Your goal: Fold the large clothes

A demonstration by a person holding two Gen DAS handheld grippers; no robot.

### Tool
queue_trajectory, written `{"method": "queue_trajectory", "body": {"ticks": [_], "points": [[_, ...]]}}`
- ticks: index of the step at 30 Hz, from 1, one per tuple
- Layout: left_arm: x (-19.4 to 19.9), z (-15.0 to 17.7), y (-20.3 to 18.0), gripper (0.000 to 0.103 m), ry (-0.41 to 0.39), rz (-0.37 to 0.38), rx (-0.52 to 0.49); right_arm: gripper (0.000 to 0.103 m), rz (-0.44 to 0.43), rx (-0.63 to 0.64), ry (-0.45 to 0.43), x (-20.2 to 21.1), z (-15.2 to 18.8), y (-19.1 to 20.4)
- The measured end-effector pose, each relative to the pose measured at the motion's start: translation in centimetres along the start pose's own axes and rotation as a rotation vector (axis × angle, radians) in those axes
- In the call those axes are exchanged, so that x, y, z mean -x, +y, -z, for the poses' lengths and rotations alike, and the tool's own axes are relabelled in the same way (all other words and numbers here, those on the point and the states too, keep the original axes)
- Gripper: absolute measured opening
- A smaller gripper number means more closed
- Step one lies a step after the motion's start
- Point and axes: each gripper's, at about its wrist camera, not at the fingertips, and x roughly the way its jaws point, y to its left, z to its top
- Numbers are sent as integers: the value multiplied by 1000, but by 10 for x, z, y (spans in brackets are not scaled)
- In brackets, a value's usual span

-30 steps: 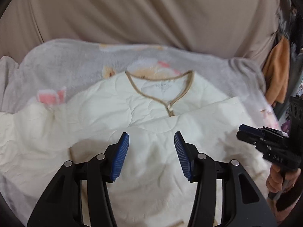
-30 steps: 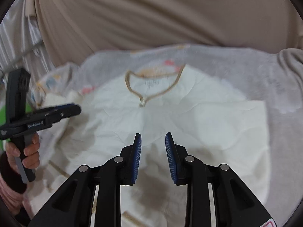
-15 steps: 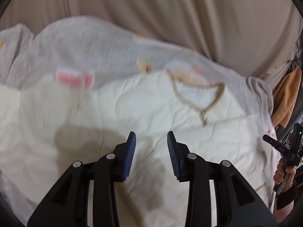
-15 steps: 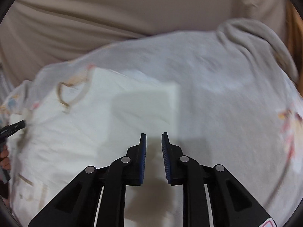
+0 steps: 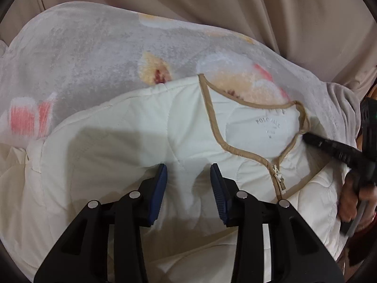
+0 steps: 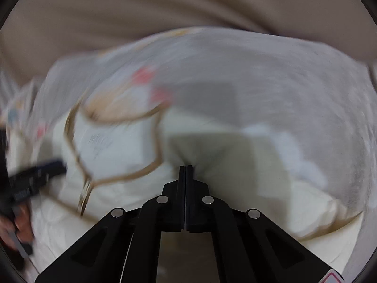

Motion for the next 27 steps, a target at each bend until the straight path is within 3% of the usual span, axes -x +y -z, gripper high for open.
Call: {"method": "queue_trajectory", "body": {"ticks": [2,5,7,9,12,14,15,19,22,25,27], "points": [[4,-2,4,37,-15,-11,20,0,-14,-93,-38,16,-4,-19],[18,-5,10,38,-55,-5,58,12,-12,26,-87,41,10,7],[16,-4,15,38,-52,-34,51,12,21,126,-64,38,24,23],[7,-4,24,37,-26,-60,33,0,141,181,-1,15,28,17],[16,-7,41,35,-49,-89,69,0,130,7,-40,29,25,-22],[33,-7,47,35,-73,-127,97,14,147,-48,-99,54,27,-33],[42,-5,45,36,-83,-109,106,14,129,-49,-114,64,31,-34],[66,4,-11,42,-98,2,-8,14,76,21,-60,77,55,-20],[54,15,-74,48,-68,75,-144,14,56,49,-20,69,74,-9],[19,31,-114,48,-10,18,-247,5,109,64,-9,64,81,-12],[3,41,-109,49,5,-30,-259,0,111,27,-9,80,96,-43]]}}
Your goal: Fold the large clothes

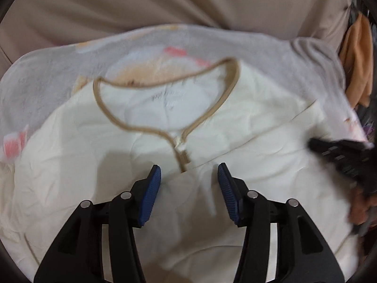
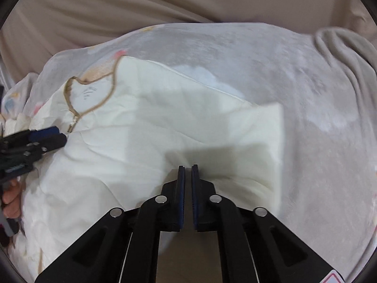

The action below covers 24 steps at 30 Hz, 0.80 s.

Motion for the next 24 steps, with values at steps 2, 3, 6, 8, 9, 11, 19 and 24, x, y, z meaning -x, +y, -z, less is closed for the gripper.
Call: {"method": "queue_trajectory", "body": {"ticks": [2,3,6,8,9,11,19,24], "points": [[-1,8,16,49,-12,35,41,0,27,-57,3,11,12,-29],[4,13,23,49,-15,47,56,0,55,-77,5,13,16,-40],[7,13,29,50,-17,36,72,16,62,-134,-24,32,10,-48],[10,11,26,49,-20,11,86,16,-18,-105,-71,42,-8,-31],[12,7,23,49,-23,18,96,16,-42,-82,-89,41,-20,-17],[16,-13,13,49,-33,58,115,16,-65,-15,-102,30,-47,14],[-50,-74,-31,53,19,-52,60,3,-18,-61,6,-60,-89,23],[-62,-72,-11,55,-13,-26,141,4,5,-157,-37,-31,-71,-22]]}}
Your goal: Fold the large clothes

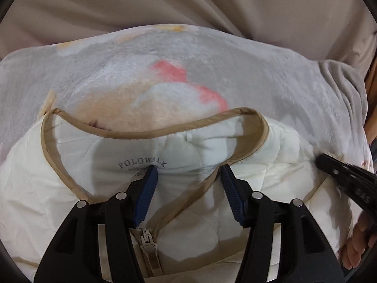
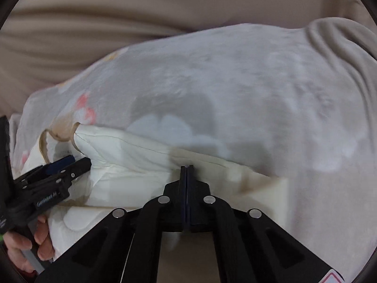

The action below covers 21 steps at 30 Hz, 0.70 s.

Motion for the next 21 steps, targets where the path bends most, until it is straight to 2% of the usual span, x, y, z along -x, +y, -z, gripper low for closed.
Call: {"method": "queue_trajectory", "body": {"ticks": [2,3,4,5,8,9,10,13,17,21], "points": [[4,0,5,55,-23,-14,42,11,-47,28,-20,13,7,5],[8,0,9,54,-33,-38,59,10,-25,67,-17,12,11,10],[14,1,15,53,-41,-57,69,9,35,110,9,5,14,14],[24,4,25,53,-49,-65,81,0,101,148,39,-4,18,15],[68,22,69,55,-74,-46,129,1,173,135,3,13,22,9],[82,27,86,56,-85,-45,142,9,185,129,-23,27,25,11],[102,38,107,60,-101,-54,160,14,168,138,-45,42,30,16],[158,76,175,71,-160,-132,254,14,78,188,-77,80,56,35],[225,144,275,72,-216,-251,470,14,-50,267,-66,115,108,77],[268,203,358,77,-271,-330,681,18,-143,313,-24,125,155,116]]}}
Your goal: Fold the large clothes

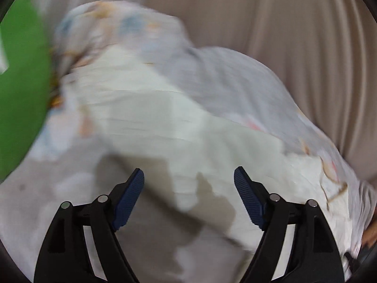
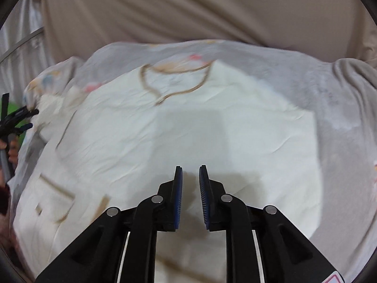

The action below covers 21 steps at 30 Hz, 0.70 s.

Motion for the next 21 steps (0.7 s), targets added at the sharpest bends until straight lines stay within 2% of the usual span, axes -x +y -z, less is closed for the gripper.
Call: {"method": "queue_trajectory", "body": {"ticks": [2,4,6,7,9,11,12,14,17,18,21], "points": [[0,-11,46,77,-17,-34,100,21,-19,30,4,-1,18,22],[-9,-22,82,77,-15,9,218,27,-7,59,-11,-4,30,35],[-23,-32,101,77,5,63,286,32,-7,62,-15,-9,37,38],[-30,-36,106,76,9,67,304,32,-12,47,-16,-13,39,34],[-41,-44,108,65,-3,42,317,32,-32,14,-19,-16,39,26],[-50,-51,102,32,4,38,311,31,-52,-20,-20,-19,39,18],[-49,-55,103,26,2,43,313,31,-58,-29,-20,-22,39,14],[-37,-63,87,6,-41,40,271,31,-61,-35,-25,-23,41,13],[-3,-74,31,5,-147,48,93,34,-56,-24,-30,-24,42,16],[15,-74,1,5,-185,67,16,36,-57,-20,-32,-24,42,17],[64,-60,-94,5,-251,198,-195,38,-60,-11,-36,-24,41,17]]}}
